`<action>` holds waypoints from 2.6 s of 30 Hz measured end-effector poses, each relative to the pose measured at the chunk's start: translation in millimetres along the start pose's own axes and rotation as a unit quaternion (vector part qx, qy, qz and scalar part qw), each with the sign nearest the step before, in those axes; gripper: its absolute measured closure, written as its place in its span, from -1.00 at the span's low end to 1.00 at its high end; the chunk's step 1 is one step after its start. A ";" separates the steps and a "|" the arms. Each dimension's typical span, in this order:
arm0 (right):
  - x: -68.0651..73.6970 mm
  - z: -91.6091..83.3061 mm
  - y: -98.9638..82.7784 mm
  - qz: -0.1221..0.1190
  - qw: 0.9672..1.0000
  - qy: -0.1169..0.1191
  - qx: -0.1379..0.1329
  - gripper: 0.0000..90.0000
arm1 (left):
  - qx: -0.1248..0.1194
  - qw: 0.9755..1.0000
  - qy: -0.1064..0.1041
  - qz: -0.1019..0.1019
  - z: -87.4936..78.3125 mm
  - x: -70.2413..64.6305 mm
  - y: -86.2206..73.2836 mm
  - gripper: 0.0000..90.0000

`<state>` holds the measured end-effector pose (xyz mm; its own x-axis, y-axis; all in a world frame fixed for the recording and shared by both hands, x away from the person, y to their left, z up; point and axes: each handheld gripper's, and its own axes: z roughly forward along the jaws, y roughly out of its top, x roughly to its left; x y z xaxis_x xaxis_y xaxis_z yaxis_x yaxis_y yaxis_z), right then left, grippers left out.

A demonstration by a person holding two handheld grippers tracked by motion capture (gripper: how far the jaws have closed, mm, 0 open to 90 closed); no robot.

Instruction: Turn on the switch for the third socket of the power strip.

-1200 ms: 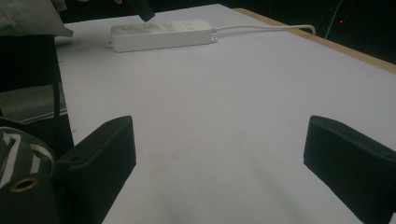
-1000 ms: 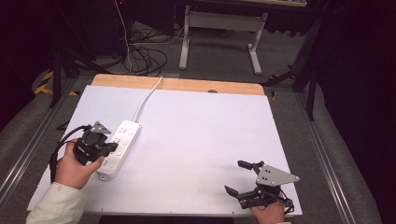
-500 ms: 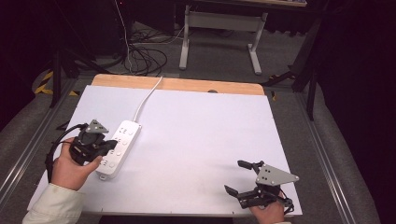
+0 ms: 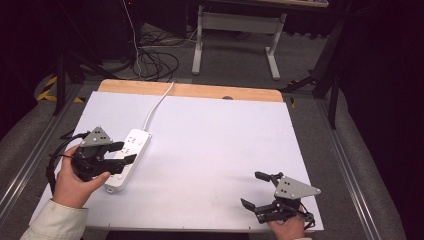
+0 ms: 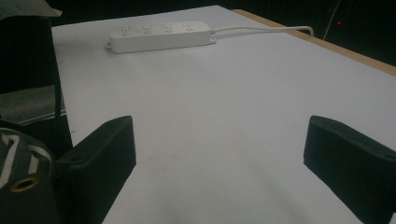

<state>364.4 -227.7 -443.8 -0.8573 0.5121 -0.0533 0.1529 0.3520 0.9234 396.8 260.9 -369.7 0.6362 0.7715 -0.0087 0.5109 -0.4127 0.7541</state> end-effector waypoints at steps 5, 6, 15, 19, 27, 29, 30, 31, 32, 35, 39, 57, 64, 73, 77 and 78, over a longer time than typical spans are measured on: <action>0.6 -0.4 0.2 -0.001 1.000 0.000 -0.001 -0.79 | -0.017 1.000 0.002 0.005 -5.4 -4.1 -1.2 -0.18; 0.6 -0.6 0.2 -0.001 1.000 0.000 -0.001 -0.79 | -0.018 1.000 0.000 0.006 -6.4 -5.0 -1.3 -0.23; 0.4 -1.1 0.2 -0.001 1.000 -0.001 -0.002 -0.79 | -0.085 0.996 0.011 0.000 -17.2 -12.6 -11.1 -0.33; 0.7 -1.2 0.3 -0.001 1.000 0.000 -0.002 -0.79 | -0.094 0.995 0.012 0.003 -20.6 -12.1 -18.5 -0.43; 0.8 -1.4 0.3 -0.001 1.000 0.000 -0.003 -0.79 | -0.134 0.991 0.013 -0.009 -28.0 -10.7 -42.1 -0.66; 1.0 -1.6 0.5 -0.001 1.000 0.000 -0.003 -0.79 | -0.138 0.990 0.011 -0.014 -29.2 -9.1 -49.3 -0.68; 1.3 -1.7 0.5 0.000 1.000 0.000 -0.003 -0.79 | -0.140 0.990 0.015 -0.014 -29.8 -7.8 -52.9 -0.69; 1.4 -1.7 0.5 -0.001 1.000 0.000 -0.002 -0.79 | -0.143 0.989 0.012 -0.020 -29.9 -7.2 -56.6 -0.69; 1.5 -1.7 0.5 -0.001 1.000 0.000 -0.002 -0.79 | -0.145 0.989 0.015 -0.018 -30.3 -5.9 -59.9 -0.69; 1.2 -1.2 0.6 -0.001 1.000 0.000 -0.003 -0.79 | -0.153 0.988 0.016 -0.009 -30.1 -5.4 -69.2 -0.72; 1.4 -1.6 0.5 -0.001 1.000 -0.001 -0.002 -0.79 | -0.160 0.987 0.022 0.008 -29.3 -5.6 -80.5 -0.78; 1.0 -1.7 0.3 0.000 1.000 -0.002 -0.002 -0.79 | -0.151 0.988 0.012 -0.027 -18.6 8.9 -123.5 -0.83; 0.4 -1.4 -0.2 -0.001 1.000 -0.001 -0.002 -0.79 | -0.140 0.989 0.023 -0.033 -13.1 11.6 -134.5 -0.82; -0.1 -1.1 -0.7 0.001 1.000 -0.002 0.000 -0.79 | -0.125 0.992 0.029 -0.006 -7.6 8.3 -144.9 -0.82; -0.4 -0.3 -0.9 0.001 1.000 -0.002 0.002 -0.79 | -0.125 0.992 0.028 -0.011 -6.0 6.8 -144.8 -0.83; -0.5 -0.1 -1.0 0.002 1.000 -0.002 0.003 -0.79 | -0.126 0.992 0.027 -0.018 -5.9 7.3 -144.0 -0.83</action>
<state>364.6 -228.4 -444.7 -0.8549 0.5162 -0.0517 0.1589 0.3554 0.9211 324.4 328.8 -474.5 0.5855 0.8106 -0.0083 0.3674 -0.2563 0.8940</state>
